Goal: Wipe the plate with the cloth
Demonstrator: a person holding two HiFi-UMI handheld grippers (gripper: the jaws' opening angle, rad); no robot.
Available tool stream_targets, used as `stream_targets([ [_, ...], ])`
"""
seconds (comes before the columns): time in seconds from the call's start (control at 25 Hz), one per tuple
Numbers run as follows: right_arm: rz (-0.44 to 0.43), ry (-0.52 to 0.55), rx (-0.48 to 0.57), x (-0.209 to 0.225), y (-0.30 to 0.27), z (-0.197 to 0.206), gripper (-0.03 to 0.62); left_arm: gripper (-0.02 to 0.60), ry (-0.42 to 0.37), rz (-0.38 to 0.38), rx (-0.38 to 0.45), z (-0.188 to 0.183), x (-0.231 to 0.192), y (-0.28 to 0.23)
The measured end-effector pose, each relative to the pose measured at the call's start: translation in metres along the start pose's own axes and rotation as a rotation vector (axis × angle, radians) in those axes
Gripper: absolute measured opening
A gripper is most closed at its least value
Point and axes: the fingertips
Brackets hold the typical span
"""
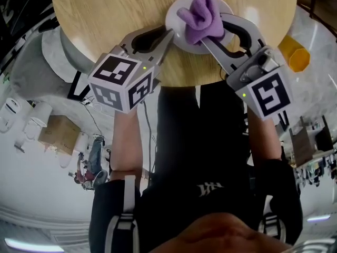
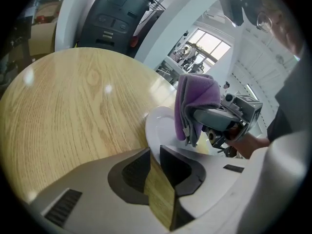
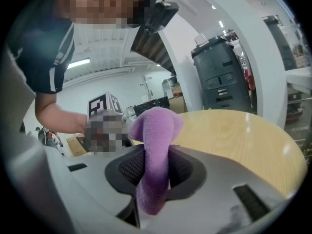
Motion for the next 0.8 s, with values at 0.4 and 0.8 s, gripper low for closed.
stream_targets([
  [0.4, 0.042, 0.174, -0.209, 0.002, -0.054, 0.012, 0.098, 0.069, 0.012, -0.047, 0.025, 0.001, 0.000, -0.001],
  [0.8, 0.088, 0.279, -0.300, 0.023, -0.022, 0.022, 0.097, 0.044, -0.031, -0.078, 0.041, -0.006, 0.000, 0.001],
])
Point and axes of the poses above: the fingertips, and each gripper's own axes: y backward along the fingers, x to its right, z out of its underside, and after that the axes turned 11 degrees about -z, right-handed
